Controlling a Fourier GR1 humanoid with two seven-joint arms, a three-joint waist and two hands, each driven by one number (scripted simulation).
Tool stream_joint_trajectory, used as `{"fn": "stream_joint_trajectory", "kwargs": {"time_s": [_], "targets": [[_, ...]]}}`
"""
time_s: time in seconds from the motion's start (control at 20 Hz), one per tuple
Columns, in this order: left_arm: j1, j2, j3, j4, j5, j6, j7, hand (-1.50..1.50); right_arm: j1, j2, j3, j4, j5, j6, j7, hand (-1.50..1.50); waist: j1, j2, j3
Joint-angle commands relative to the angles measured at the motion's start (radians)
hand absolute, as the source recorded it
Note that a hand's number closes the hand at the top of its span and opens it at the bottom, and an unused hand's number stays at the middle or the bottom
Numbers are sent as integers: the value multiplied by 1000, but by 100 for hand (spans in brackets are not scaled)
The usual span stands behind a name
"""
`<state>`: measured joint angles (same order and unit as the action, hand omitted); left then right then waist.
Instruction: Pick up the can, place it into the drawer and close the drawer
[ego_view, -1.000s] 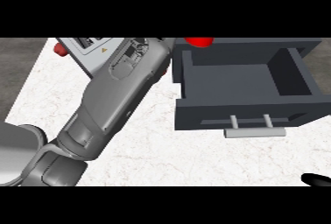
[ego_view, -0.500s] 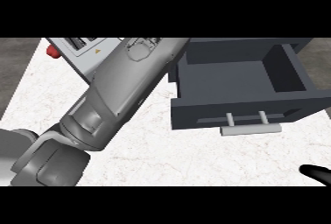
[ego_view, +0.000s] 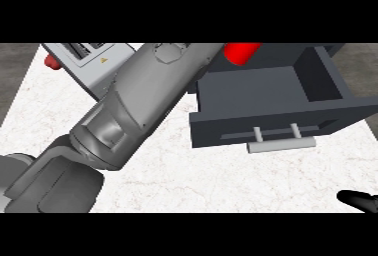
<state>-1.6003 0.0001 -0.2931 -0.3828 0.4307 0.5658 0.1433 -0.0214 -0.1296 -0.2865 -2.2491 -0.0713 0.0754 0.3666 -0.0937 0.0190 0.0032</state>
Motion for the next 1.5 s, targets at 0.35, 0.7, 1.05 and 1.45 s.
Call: {"fn": "stream_joint_trajectory", "kwargs": {"time_s": [0.35,0.7,1.05,1.45], "targets": [[6,0,-51,47,84,98,-85,-150,-77,-63,45,13,90,16,-6,-150,-18,11,0],[-2,0,-49,45,143,105,-94,-150,-112,-162,78,69,210,82,-111,-150,-2,8,0],[-31,0,-12,57,205,108,-130,-150,-199,-196,221,207,476,46,-184,-150,15,16,0],[-87,0,-12,107,174,87,-130,-150,-274,-193,339,451,718,-55,-301,-150,70,0,-1]]}}
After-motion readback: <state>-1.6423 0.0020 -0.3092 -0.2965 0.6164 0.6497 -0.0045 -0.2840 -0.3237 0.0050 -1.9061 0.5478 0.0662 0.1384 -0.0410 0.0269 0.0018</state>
